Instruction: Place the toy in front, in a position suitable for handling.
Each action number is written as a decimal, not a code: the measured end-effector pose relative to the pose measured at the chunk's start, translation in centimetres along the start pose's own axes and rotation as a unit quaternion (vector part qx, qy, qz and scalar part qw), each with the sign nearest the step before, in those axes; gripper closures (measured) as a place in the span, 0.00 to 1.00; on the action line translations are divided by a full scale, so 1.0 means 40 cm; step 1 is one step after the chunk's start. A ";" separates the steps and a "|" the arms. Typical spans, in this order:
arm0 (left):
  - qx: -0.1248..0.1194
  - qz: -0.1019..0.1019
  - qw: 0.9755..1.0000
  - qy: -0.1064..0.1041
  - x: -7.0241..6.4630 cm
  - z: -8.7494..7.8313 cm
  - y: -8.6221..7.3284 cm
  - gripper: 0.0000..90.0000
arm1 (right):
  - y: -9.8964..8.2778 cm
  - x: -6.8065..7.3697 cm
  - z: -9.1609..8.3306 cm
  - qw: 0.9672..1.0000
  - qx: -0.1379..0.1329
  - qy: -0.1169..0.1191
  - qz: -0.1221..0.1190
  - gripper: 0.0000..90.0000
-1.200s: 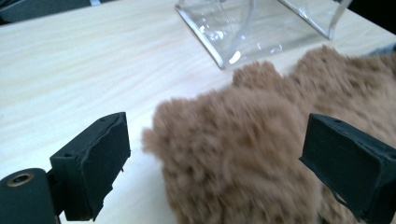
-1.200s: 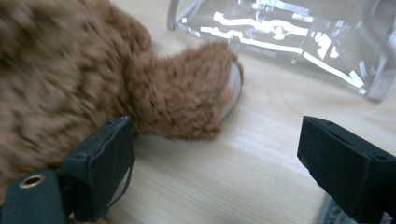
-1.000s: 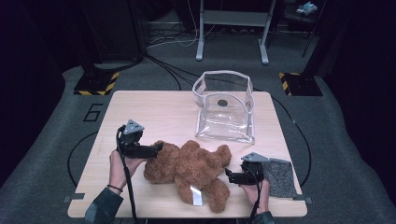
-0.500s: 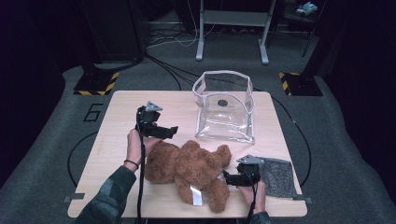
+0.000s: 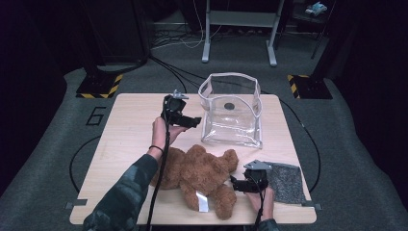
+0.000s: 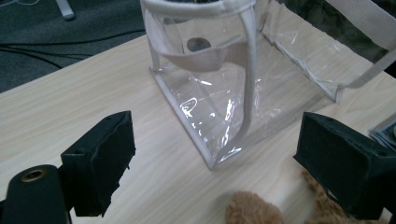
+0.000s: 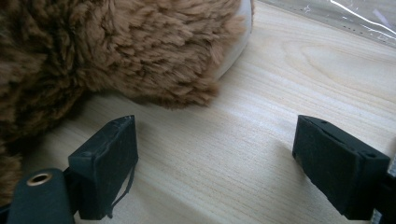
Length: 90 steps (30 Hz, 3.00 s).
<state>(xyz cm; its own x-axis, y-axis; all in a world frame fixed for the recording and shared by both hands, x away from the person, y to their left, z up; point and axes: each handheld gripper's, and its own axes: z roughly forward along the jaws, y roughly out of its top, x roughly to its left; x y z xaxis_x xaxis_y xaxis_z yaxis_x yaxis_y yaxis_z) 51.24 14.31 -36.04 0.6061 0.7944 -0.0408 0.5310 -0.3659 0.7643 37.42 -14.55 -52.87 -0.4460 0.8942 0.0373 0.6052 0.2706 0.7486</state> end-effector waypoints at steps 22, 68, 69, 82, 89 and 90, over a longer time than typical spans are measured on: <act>0.002 -0.011 1.000 -0.004 -0.014 0.130 0.102 0.31 | -0.001 -0.005 -0.004 1.000 -0.004 0.006 -0.002 0.15; 0.001 -0.054 0.996 0.076 0.081 0.107 0.064 0.94 | -0.001 0.002 -0.002 1.000 0.003 0.003 -0.004 0.16; 0.001 -0.055 0.995 0.079 0.086 0.104 0.061 0.94 | -0.001 0.003 -0.002 1.000 0.003 0.000 -0.003 0.16; -0.005 -0.074 0.992 0.105 0.168 0.057 0.020 0.94 | -0.002 0.004 -0.002 1.000 0.004 -0.001 -0.013 0.16; -0.014 -0.075 0.991 0.113 0.205 0.034 -0.004 0.94 | -0.003 0.005 -0.002 1.000 0.005 -0.001 -0.017 0.16; -0.015 -0.076 0.990 0.116 0.211 0.030 -0.007 0.94 | -0.002 0.006 -0.002 1.000 0.008 -0.001 -0.018 0.16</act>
<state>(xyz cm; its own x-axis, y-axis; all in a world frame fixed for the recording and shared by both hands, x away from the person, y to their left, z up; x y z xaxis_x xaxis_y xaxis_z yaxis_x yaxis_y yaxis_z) 56.91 20.55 -37.37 0.3662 0.9305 -0.0108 0.5859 -0.2215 0.7796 37.21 -14.40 -52.88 -0.4661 0.8847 0.0096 0.5991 0.3077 0.7392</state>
